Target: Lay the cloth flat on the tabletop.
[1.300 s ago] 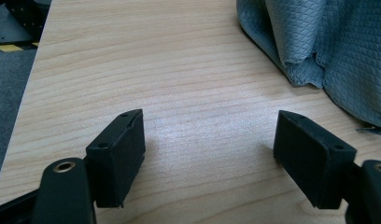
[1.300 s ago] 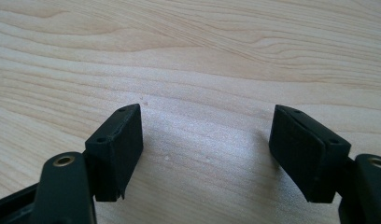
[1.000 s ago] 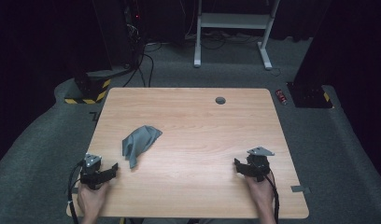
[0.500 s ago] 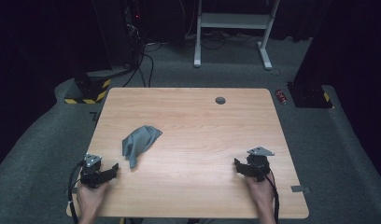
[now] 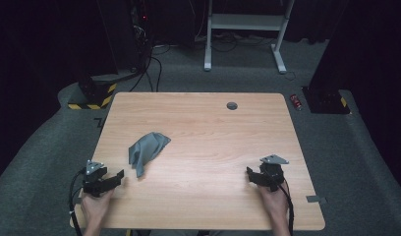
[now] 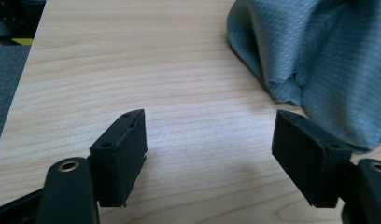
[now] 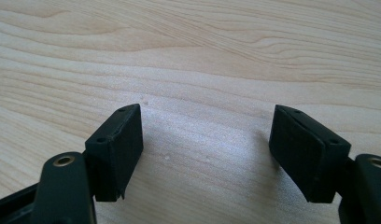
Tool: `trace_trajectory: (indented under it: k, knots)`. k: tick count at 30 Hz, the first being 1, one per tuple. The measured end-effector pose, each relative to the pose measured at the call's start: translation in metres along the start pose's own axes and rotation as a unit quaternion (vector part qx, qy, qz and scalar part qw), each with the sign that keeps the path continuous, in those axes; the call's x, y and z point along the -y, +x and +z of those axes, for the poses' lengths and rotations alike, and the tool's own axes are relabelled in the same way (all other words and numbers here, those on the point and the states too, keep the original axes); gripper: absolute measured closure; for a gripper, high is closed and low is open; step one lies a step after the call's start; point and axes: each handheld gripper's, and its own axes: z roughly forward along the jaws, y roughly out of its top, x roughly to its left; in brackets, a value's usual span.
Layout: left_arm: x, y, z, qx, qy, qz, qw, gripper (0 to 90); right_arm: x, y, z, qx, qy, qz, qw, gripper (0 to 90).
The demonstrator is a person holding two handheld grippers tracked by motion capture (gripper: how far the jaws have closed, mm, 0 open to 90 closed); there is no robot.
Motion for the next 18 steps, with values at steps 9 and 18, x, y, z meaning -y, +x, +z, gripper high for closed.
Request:
trace_trajectory:
  k: [9, 18]
  knots:
    - [-0.013, -0.009, -0.005, 0.034, -0.023, -0.005, 0.9991, 26.2, 0.0, 0.0, 0.0, 0.0, 0.0, -0.001, 1.0, 25.9]
    - [-0.032, -0.028, 0.001, 0.074, -0.037, 0.006, 0.9966, 25.4, 0.0, 0.0, 0.0, -0.001, 0.0, -0.002, 1.0, 25.9]
